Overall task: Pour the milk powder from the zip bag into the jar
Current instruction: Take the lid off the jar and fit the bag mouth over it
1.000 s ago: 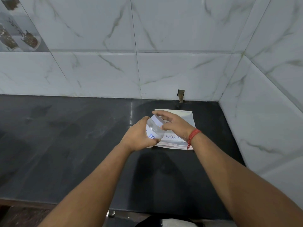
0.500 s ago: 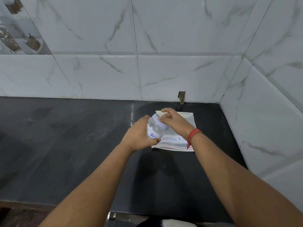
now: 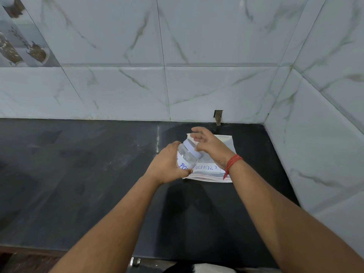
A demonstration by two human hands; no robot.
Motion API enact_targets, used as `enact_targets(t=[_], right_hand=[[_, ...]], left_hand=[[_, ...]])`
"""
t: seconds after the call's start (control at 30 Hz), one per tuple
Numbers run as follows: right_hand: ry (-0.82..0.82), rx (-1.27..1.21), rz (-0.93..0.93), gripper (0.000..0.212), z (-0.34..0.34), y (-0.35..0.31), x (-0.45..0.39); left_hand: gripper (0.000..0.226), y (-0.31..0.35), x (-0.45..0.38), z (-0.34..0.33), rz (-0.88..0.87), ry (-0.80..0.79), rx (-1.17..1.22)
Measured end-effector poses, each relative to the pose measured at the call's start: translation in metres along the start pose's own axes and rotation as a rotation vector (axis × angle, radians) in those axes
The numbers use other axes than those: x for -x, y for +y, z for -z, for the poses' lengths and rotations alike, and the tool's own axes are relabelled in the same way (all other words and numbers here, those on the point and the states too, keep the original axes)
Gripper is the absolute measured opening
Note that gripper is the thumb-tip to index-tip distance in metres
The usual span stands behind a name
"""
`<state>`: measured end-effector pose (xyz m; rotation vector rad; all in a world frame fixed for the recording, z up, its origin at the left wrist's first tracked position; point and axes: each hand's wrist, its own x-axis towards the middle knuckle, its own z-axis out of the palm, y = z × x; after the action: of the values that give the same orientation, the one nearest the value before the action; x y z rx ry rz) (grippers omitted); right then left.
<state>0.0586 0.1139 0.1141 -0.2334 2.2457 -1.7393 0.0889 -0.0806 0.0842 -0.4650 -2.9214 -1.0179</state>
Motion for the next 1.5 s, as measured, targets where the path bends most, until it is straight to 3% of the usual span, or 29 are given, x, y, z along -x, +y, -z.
enact_targets(t=[0.2, 0.43, 0.53, 0.63, 0.83, 1.07, 1.2, 1.5], right_hand=[[-0.023, 0.201, -0.080, 0.058, -0.006, -0.002, -0.003], [0.051, 0.069, 0.028, 0.045, -0.012, -0.001, -0.005], [0.159, -0.056, 0.055, 0.034, -0.011, -0.004, -0.008], [0.251, -0.094, 0.040, 0.033, -0.005, -0.004, -0.012], [0.235, 0.226, -0.081, 0.037, -0.031, 0.014, -0.015], [0.249, 0.539, -0.173, 0.043, -0.079, 0.042, -0.021], [0.164, 0.769, -0.186, 0.056, -0.104, 0.051, -0.028], [0.147, 0.736, -0.157, 0.052, -0.155, 0.073, -0.031]], left_hand=[[0.057, -0.003, 0.000, 0.001, 0.006, -0.016, 0.010], [0.050, -0.004, -0.003, 0.004, -0.019, -0.020, 0.047], [0.047, -0.014, 0.004, 0.006, 0.014, 0.006, 0.075], [0.061, -0.031, 0.016, 0.008, 0.118, 0.047, 0.201], [0.095, -0.064, 0.029, 0.011, 0.290, 0.151, 0.398], [0.088, -0.100, 0.045, 0.017, 0.392, 0.176, 0.516], [0.085, -0.119, 0.056, 0.020, 0.382, 0.182, 0.530], [0.088, -0.155, 0.070, 0.019, 0.382, 0.119, 0.557]])
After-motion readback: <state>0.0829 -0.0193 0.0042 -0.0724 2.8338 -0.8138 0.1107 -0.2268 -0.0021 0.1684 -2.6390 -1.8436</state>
